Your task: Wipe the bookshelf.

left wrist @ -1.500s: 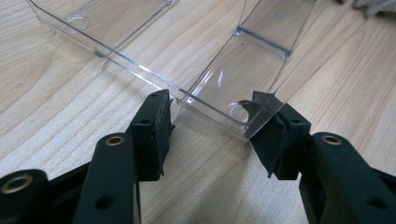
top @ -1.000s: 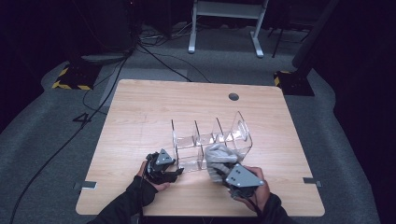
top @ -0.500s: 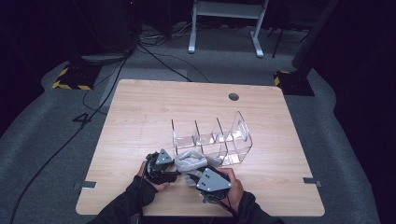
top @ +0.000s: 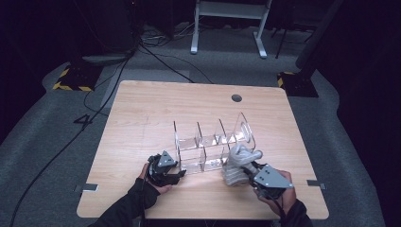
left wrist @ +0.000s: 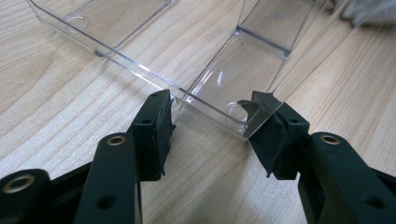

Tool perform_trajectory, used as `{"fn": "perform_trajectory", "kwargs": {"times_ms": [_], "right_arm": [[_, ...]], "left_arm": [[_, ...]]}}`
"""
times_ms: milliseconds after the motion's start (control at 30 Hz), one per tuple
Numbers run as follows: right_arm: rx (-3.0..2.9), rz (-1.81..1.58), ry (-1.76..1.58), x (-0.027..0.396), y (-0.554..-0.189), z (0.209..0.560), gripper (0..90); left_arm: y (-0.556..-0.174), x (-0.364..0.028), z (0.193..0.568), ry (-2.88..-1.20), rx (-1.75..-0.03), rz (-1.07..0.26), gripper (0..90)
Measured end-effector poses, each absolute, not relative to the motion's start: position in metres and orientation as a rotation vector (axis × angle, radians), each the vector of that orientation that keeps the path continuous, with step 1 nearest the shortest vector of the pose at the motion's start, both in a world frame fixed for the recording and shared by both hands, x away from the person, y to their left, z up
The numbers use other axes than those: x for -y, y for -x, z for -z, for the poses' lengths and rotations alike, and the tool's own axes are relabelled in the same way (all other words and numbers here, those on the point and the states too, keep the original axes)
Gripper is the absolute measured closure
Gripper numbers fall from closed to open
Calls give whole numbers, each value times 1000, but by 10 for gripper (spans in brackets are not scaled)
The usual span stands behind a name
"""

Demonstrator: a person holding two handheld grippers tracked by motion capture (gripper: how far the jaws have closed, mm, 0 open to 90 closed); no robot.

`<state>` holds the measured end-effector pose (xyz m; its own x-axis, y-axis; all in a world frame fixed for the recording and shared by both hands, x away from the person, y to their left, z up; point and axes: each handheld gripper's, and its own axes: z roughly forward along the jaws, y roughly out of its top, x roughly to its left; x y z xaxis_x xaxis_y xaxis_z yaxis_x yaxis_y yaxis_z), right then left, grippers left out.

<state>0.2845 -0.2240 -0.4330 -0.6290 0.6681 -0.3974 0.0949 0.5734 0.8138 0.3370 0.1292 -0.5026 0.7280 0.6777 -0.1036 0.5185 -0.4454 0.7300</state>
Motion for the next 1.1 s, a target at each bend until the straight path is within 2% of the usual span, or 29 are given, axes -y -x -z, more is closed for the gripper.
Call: {"fn": "perform_trajectory", "kwargs": {"times_ms": [100, 267, 800, 933, 1100], "right_arm": [[-2048, -1008, -668, 245, -288, 432, 706], [-2049, -1025, -670, 243, -288, 430, 706], [-2229, -1153, -336, 103, -280, 436, 703], [-2242, -1142, -310, 88, -279, 440, 703], [-2230, -1143, -350, 101, -280, 437, 704]], "left_arm": [[-337, -129, 502, -2149, -899, -263, 497], [-337, -129, 502, -2148, -897, -261, 496], [-337, -129, 503, -2146, -899, -261, 496], [-337, -129, 503, -2145, -901, -260, 496], [-333, -125, 503, -2177, -879, -308, 505]]}}
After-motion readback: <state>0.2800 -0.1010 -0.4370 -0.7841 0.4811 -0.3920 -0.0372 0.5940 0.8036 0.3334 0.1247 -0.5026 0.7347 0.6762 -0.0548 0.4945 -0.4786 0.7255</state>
